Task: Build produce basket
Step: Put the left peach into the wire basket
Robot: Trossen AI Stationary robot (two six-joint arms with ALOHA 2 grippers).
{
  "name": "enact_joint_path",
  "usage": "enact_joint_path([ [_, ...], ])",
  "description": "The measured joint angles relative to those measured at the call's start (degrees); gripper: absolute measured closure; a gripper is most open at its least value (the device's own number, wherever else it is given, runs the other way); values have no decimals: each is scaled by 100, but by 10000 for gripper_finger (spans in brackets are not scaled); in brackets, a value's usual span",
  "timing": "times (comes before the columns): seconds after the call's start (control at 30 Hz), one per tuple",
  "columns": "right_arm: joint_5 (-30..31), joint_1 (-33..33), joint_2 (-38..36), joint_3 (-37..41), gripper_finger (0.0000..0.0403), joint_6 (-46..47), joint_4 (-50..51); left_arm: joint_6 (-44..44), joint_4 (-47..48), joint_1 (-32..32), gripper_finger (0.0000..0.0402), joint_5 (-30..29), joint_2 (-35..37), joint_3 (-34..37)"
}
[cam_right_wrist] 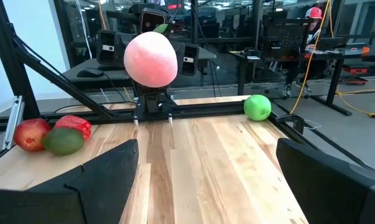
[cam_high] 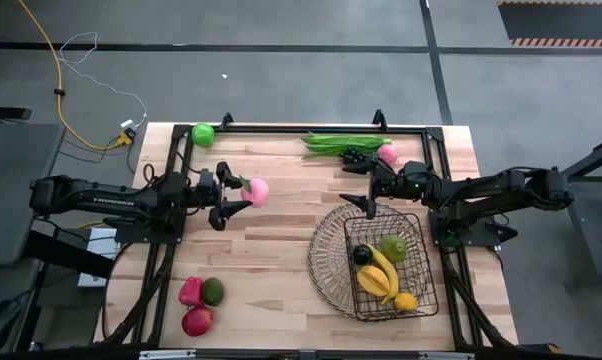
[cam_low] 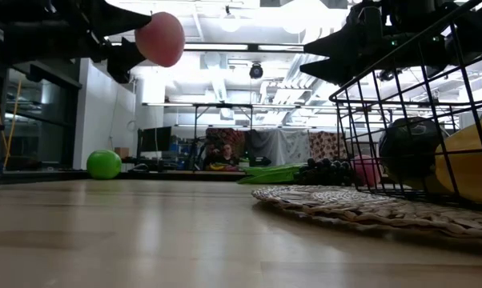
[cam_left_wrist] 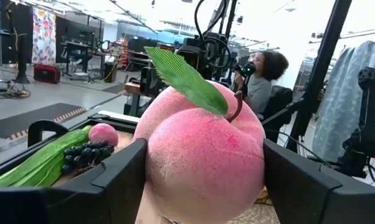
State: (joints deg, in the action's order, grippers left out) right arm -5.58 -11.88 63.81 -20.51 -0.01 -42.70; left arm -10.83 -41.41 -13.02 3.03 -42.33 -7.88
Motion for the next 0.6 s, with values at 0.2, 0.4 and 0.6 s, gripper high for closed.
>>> enact_joint_path([
  [0.2, 21, 0, 0, 0, 32, -44, 0, 54, 0, 0, 135, 0, 0, 0],
  [0.4, 37, 0, 0, 0, 32, -28, 0, 129, 2, 0, 134, -2, 0, 0],
  [0.6, -101, 2, 322, -135, 32, 255, -172, 205, -106, 0, 134, -445, -101, -4],
])
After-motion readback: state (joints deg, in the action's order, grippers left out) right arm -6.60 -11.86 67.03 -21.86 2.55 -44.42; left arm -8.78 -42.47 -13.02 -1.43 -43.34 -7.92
